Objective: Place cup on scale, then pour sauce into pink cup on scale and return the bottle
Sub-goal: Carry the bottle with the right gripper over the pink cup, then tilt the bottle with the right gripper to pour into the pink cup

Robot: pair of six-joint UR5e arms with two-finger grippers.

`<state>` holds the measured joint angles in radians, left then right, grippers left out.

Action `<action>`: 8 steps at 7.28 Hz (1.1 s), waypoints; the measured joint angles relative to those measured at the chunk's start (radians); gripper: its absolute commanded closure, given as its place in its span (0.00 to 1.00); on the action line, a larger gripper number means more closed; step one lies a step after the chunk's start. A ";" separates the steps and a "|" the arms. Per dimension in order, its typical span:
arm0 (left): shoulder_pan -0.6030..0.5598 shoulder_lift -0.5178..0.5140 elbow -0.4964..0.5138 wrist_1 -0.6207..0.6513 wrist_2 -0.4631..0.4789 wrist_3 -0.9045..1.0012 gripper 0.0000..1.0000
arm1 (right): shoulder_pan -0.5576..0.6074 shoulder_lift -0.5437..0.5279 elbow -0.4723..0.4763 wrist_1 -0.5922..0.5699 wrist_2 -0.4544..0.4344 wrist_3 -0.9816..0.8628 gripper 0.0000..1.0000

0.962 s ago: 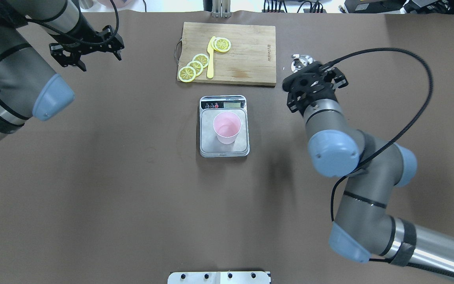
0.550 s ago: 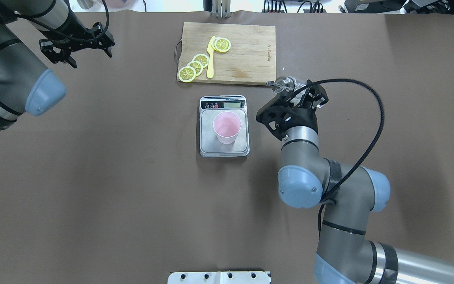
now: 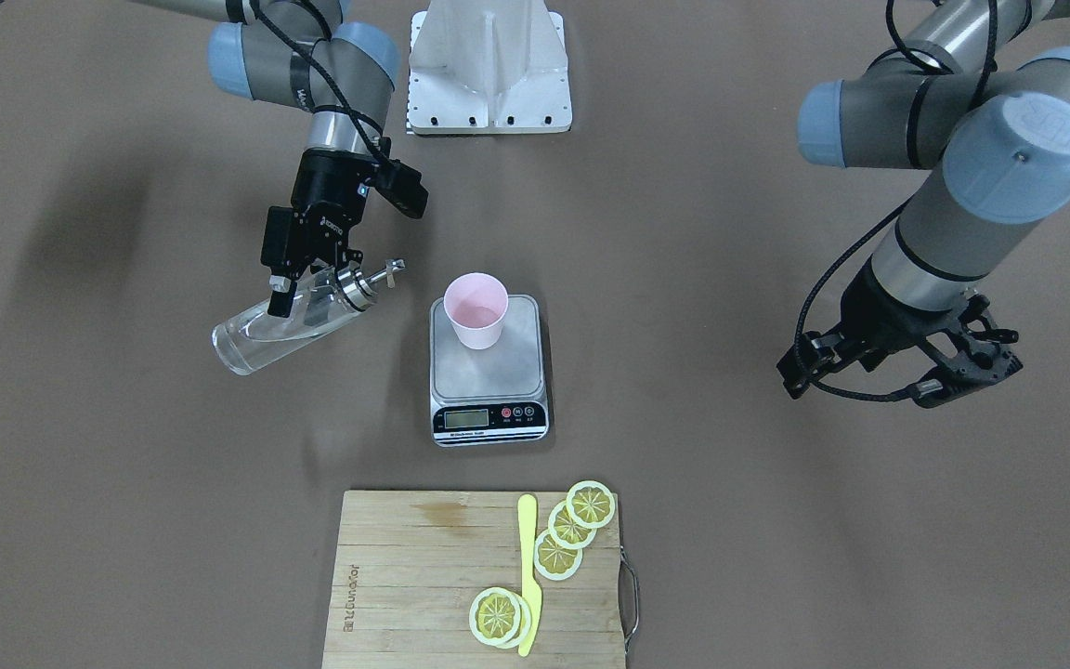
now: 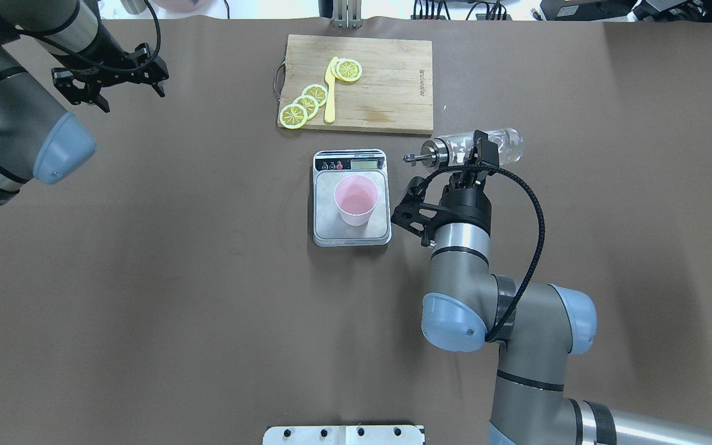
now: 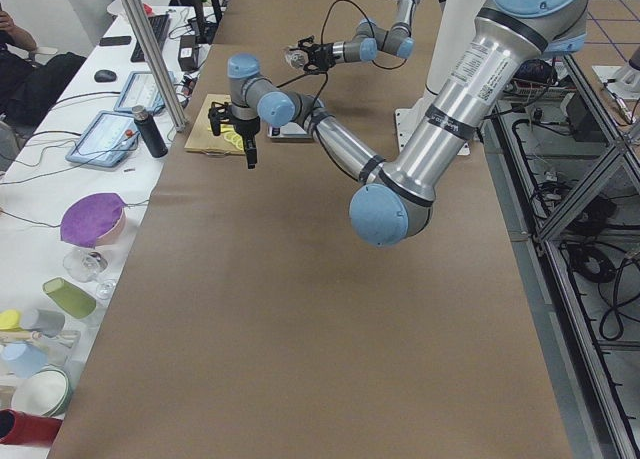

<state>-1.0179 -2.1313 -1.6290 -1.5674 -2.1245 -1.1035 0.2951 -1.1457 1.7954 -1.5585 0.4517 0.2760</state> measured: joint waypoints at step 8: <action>-0.019 0.005 0.039 -0.025 -0.006 0.022 0.02 | -0.024 0.099 -0.129 -0.054 -0.102 -0.089 1.00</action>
<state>-1.0366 -2.1261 -1.5895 -1.5929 -2.1306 -1.0816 0.2710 -1.0465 1.6665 -1.6123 0.3497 0.1868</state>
